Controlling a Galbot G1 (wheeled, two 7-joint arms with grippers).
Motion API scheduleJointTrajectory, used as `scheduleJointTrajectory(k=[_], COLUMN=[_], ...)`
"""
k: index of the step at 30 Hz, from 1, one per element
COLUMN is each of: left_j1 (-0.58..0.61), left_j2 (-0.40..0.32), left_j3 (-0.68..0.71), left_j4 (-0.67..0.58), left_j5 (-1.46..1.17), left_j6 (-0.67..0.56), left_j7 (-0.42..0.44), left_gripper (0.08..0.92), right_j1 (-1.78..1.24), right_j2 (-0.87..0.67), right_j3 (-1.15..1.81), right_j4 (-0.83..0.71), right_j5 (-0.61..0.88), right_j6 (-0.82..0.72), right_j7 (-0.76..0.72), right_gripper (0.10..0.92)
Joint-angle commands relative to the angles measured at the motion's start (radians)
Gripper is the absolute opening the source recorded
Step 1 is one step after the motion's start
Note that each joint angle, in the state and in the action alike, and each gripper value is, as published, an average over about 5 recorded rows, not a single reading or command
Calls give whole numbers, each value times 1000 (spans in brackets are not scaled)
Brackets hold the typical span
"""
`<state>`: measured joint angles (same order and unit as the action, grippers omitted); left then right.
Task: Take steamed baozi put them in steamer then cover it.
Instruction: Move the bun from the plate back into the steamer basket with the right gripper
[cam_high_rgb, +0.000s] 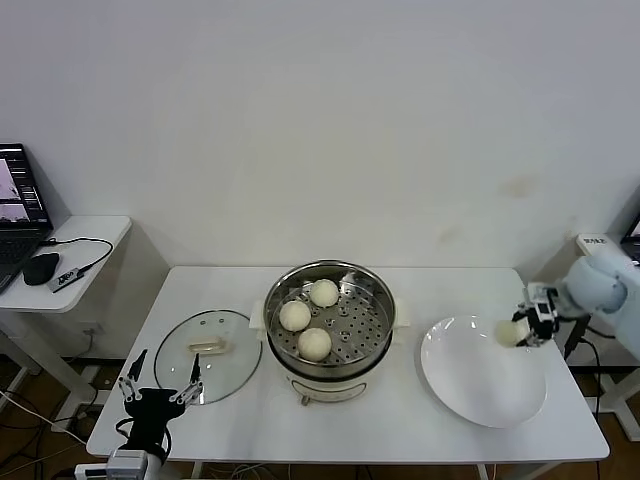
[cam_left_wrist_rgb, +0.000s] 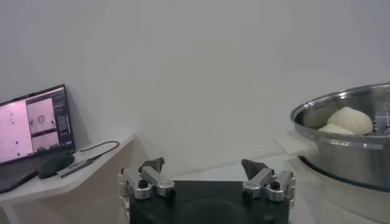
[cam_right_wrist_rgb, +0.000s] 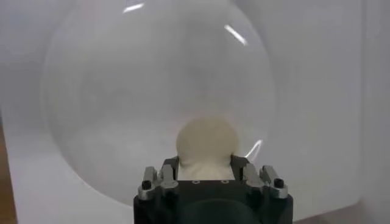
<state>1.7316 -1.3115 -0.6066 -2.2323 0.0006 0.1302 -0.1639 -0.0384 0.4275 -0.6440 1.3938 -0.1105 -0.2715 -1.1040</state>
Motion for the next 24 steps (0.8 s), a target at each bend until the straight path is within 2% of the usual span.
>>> scheduleJointTrajectory(k=[1,6,12,18,24], left_j1=[-4,-10,-12,-17,-18], left_j2=[2,5,4,-2,-11], left_j3=[4,7,2,-1,-5], left_j4=[1,0,-2,4,3], left_j5=[-1,-2,-2,-1,1], left_j6=[0,1,1,0,0], left_j7=[0,0,0,-1,-1], left_gripper=[823,823,823,823,823], right_j1=[470,697,815,797,685], right_j2=[-28,50,204,351,420], right_j3=[-325,-511,-611,-667,-654], right_j4=[155,223,265,303,290], right_j5=[236,355,521,645,659], right_j6=[-70,-145,-255,-343,-419], right_j7=[-7,29,104,202,277], right_gripper=[552,553,559,568,568])
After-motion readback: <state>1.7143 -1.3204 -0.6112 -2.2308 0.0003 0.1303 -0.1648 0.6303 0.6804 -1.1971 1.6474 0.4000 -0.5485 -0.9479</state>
